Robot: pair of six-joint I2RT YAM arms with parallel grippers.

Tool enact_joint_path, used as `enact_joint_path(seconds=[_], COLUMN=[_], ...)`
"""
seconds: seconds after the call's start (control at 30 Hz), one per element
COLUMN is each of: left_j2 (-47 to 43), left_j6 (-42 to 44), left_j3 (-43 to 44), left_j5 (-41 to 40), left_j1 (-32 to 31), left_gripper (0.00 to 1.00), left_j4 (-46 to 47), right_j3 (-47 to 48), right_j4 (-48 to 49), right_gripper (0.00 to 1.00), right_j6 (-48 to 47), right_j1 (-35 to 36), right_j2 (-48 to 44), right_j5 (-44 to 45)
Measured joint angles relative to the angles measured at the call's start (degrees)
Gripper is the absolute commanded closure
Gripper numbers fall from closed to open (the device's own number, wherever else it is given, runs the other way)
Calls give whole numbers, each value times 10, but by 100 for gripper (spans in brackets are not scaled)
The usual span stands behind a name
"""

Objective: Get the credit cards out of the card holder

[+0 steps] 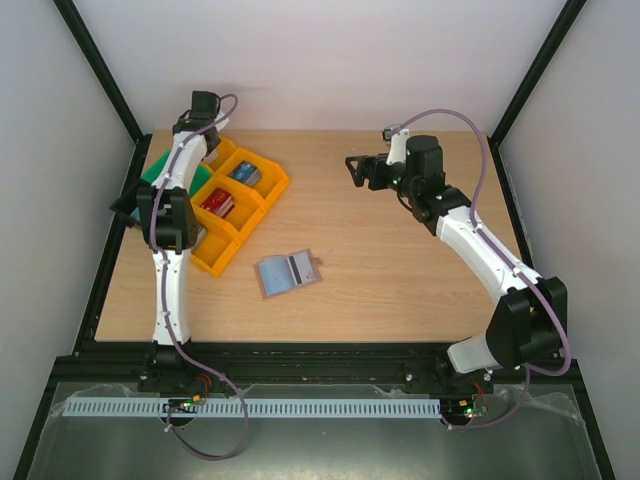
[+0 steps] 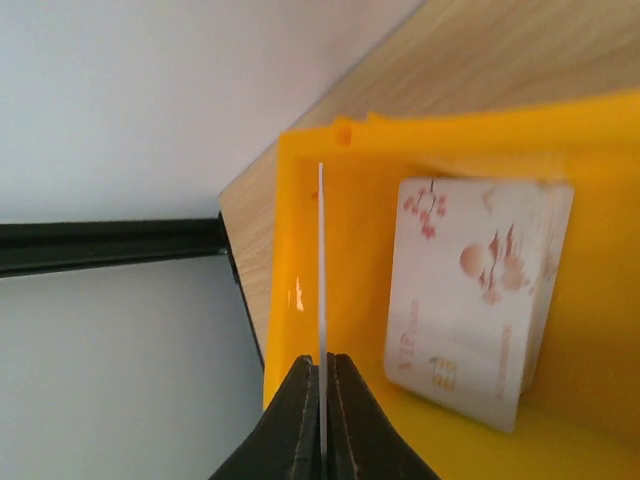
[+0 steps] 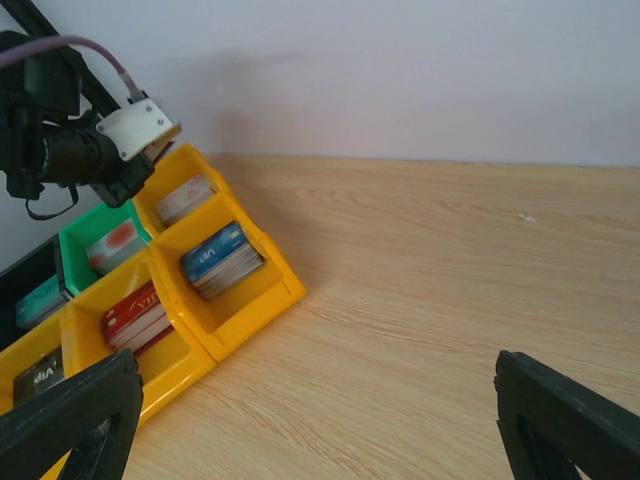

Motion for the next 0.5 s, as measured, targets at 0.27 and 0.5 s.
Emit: enact_joint_path(seconds=[0.27, 0.5], left_j2=[0, 6], left_j6=[-89, -112], left_j3=[0, 0], left_j5=[32, 18], left_j1=[-9, -10], left_gripper=[98, 97], left_j4=[44, 65], right_j3=[2, 2], right_j4=[0, 0], right_gripper=[6, 6], right_j6=[5, 6], right_j1=[-3, -5], right_j2=[7, 7], right_j5=[-7, -13])
